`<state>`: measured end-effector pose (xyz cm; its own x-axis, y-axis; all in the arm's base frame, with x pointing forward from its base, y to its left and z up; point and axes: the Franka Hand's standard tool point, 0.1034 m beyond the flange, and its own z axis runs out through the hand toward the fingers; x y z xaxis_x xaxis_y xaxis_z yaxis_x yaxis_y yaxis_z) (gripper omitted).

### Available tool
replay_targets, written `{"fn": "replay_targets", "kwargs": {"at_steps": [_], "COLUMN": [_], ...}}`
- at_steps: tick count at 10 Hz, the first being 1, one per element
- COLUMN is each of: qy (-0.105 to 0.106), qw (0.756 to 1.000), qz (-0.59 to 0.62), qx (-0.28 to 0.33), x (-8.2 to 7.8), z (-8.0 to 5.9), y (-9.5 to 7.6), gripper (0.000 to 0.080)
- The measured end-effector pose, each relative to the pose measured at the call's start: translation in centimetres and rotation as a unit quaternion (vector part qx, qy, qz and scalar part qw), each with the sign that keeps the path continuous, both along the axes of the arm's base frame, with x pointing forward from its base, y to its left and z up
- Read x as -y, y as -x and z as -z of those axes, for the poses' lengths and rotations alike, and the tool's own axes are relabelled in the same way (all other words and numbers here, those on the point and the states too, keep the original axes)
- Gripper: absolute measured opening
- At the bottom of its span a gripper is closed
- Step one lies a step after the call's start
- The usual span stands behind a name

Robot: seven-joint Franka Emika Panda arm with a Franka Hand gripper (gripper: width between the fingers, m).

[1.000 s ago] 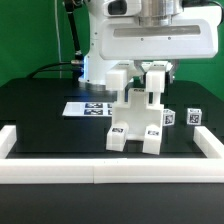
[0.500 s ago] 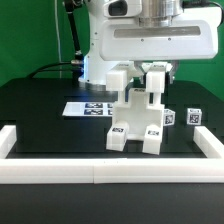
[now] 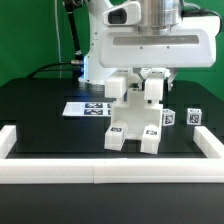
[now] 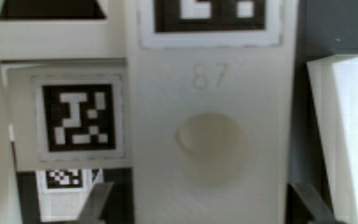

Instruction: Assemble chair

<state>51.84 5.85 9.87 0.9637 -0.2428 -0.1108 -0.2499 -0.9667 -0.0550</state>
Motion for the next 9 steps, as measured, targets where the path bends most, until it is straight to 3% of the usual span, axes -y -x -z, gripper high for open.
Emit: {"fn": "replay_targets", "kwargs": {"at_steps": [9], "qy": [0.008], "qw": [1.0], "qz": [0.001], "qx": [-0.015], "x": [0.4], "z": [2.5], "y": [0.7], "gripper": [0.029]}}
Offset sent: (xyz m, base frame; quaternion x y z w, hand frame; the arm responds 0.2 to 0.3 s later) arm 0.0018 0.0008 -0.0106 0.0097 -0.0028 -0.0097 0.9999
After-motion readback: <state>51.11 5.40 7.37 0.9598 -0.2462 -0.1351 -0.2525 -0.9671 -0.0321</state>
